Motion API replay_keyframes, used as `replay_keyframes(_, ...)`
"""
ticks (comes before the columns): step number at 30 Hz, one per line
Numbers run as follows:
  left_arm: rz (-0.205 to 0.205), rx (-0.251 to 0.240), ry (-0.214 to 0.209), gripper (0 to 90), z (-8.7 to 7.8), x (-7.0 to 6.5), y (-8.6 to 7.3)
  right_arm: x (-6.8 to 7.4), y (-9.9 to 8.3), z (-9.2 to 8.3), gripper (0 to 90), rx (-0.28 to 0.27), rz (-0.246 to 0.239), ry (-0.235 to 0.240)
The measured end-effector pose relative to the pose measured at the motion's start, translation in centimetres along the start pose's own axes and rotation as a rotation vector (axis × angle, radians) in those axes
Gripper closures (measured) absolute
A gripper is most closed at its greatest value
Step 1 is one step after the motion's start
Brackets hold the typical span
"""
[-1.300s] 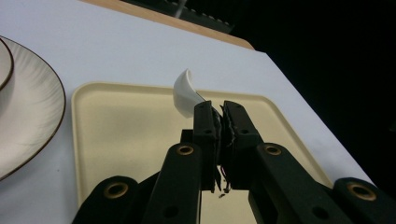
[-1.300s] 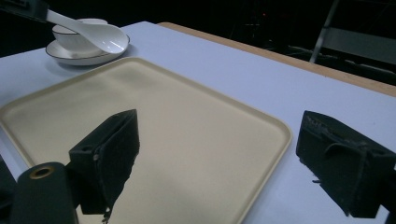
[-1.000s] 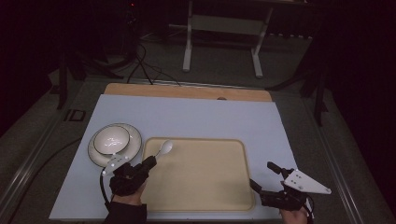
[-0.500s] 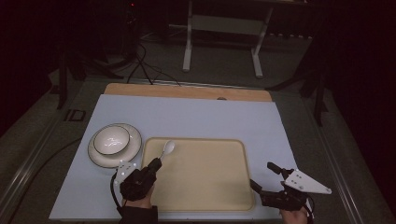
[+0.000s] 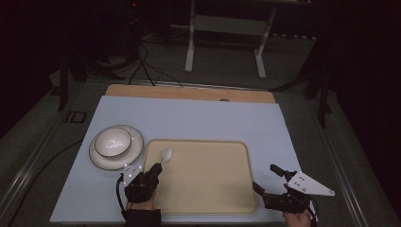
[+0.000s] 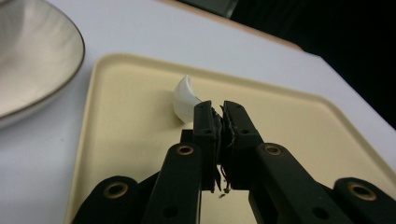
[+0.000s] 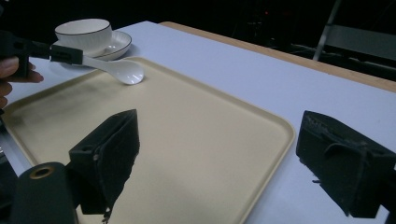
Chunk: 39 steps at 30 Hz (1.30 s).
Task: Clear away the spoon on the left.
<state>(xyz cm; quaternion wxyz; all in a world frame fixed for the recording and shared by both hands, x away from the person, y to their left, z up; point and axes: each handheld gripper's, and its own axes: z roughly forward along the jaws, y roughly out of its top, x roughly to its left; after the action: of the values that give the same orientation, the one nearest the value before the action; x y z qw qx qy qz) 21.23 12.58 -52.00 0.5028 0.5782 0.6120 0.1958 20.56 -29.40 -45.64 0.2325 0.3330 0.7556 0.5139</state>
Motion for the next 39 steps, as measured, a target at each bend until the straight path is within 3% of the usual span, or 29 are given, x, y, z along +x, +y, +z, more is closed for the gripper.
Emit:
replay_keyframes(6, -0.016, 0.074, -0.005, 84.9, 0.2, -0.2, -0.5, 0.0, 0.0, 0.0, 13.4, -0.001, 0.000, 0.003)
replay_keyframes(20, 0.018, 0.219, 0.012, 83.9, 0.8, -0.6, -0.8, 0.0, 0.0, 0.0, 13.4, -0.001, -0.001, -0.001)
replay_keyframes(39, 0.055, 0.311, 0.025, 75.2, 1.4, -0.7, -1.3, 0.0, 0.0, 0.0, 13.4, 0.003, 0.000, -0.002)
